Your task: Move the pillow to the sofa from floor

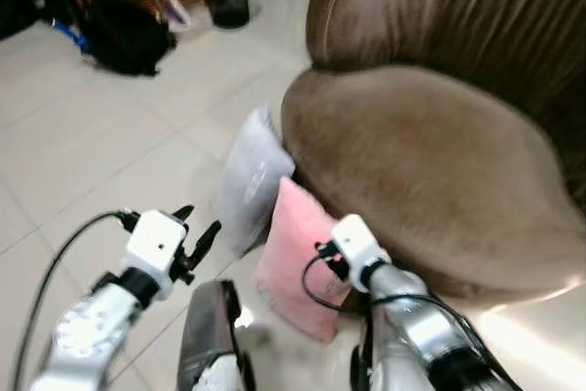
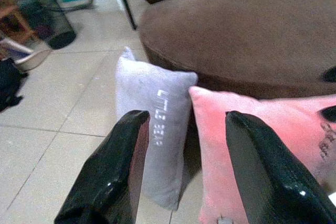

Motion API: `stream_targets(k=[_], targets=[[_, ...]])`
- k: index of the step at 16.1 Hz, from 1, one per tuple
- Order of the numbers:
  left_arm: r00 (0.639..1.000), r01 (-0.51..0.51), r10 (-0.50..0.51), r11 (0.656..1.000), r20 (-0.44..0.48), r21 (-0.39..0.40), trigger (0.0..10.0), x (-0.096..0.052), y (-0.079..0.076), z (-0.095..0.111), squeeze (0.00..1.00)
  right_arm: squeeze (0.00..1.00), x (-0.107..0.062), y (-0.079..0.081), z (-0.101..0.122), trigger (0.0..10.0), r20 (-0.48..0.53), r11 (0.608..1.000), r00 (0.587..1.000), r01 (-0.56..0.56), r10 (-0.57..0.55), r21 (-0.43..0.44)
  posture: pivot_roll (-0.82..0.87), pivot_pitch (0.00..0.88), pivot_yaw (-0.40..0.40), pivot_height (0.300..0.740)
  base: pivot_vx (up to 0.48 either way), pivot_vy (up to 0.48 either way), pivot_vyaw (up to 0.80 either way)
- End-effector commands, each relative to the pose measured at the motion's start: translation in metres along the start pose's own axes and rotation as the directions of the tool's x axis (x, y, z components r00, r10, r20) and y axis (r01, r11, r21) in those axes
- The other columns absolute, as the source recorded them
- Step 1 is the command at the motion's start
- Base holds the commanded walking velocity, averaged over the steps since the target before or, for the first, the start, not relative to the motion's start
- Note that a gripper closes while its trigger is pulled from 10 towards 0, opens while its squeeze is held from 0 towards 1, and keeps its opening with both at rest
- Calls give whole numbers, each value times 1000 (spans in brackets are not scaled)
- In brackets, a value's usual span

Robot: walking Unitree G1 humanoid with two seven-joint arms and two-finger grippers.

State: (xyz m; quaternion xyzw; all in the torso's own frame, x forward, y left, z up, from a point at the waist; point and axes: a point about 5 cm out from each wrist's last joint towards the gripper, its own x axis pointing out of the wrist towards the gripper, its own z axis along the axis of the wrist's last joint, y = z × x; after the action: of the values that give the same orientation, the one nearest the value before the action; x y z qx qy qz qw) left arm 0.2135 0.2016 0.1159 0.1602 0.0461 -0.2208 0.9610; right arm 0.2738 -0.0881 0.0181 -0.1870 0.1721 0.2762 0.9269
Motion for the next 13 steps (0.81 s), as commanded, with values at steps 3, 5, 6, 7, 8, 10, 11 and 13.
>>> stream_targets(k=[3,5,6,7,8,10,11,13], targets=[[999,53,-53,999,-10,4,10000,-15,9,11,0,1000,7,5,-5,10000,-22,992,999,45,-48,-114,168,314,98,550,0,0,0],[979,201,-201,979,-15,16,10000,-25,8,24,0,1000,17,0,-5,10000,-54,965,987,135,-151,-223,222,331,126,550,0,0,0],[974,227,-226,974,-13,22,10000,-28,8,27,0,1000,18,-3,-5,10000,-61,955,981,166,-186,-247,228,331,129,550,0,0,0],[972,237,-237,971,-14,18,10000,-29,9,28,0,1000,19,-5,-5,10000,-67,950,978,175,-198,-258,236,331,135,550,0,0,0],[968,250,-249,968,-30,22,10000,-32,11,30,0,667,20,-9,-6,10000,-85,935,969,198,-232,-293,248,334,142,550,0,0,0],[964,262,-260,965,-48,32,10000,-35,14,32,0,0,21,-16,-11,10000,-129,909,955,207,-269,-361,264,340,153,550,0,0,0],[960,276,-274,961,-56,32,10000,-37,16,35,0,0,20,-22,-16,10000,-168,885,941,202,-294,-420,281,345,161,550,0,0,0],[956,290,-287,957,-65,34,10000,-39,17,38,0,0,18,-37,-18,10000,-184,850,906,264,-381,-457,299,345,166,550,0,0,0]])
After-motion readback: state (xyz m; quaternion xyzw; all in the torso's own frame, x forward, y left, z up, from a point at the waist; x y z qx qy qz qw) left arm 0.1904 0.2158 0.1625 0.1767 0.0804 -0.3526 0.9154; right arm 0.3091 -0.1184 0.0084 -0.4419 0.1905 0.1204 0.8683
